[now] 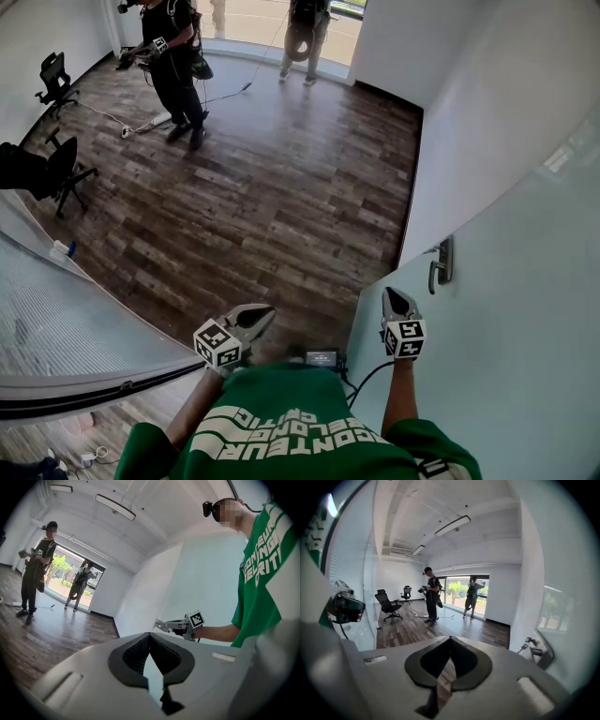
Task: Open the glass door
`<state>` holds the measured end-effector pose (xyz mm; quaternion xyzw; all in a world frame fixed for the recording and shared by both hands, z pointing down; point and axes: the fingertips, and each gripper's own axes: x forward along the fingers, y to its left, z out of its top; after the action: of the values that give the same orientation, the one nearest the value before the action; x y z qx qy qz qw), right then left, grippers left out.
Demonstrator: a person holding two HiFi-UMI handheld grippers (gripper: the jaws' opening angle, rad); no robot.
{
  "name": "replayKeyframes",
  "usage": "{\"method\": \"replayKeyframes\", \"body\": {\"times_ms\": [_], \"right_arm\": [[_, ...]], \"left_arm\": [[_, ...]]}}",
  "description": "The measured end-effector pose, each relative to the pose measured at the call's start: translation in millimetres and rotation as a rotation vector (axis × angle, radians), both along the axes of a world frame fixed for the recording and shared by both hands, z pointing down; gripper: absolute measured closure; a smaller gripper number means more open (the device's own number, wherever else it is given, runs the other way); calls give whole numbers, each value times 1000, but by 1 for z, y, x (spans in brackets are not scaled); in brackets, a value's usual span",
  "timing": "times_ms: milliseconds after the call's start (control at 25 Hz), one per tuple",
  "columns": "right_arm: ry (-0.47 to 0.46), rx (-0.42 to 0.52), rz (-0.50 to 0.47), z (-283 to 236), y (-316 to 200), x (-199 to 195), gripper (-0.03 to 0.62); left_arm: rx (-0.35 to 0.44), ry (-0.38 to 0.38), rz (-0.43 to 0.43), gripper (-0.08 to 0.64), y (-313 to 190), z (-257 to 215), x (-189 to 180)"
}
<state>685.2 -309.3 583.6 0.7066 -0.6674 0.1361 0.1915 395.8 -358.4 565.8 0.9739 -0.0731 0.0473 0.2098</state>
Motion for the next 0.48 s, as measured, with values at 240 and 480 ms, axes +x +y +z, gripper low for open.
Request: {"method": "replayKeyframes", "body": {"times_ms": [240, 480], "right_arm": [[-54, 16, -105, 11, -9, -53, 601], [-64, 15, -112, 12, -9, -59, 600]], "left_arm": [[0, -9, 7, 551, -4, 2, -5], [2, -9, 11, 551, -4, 1, -8]]}}
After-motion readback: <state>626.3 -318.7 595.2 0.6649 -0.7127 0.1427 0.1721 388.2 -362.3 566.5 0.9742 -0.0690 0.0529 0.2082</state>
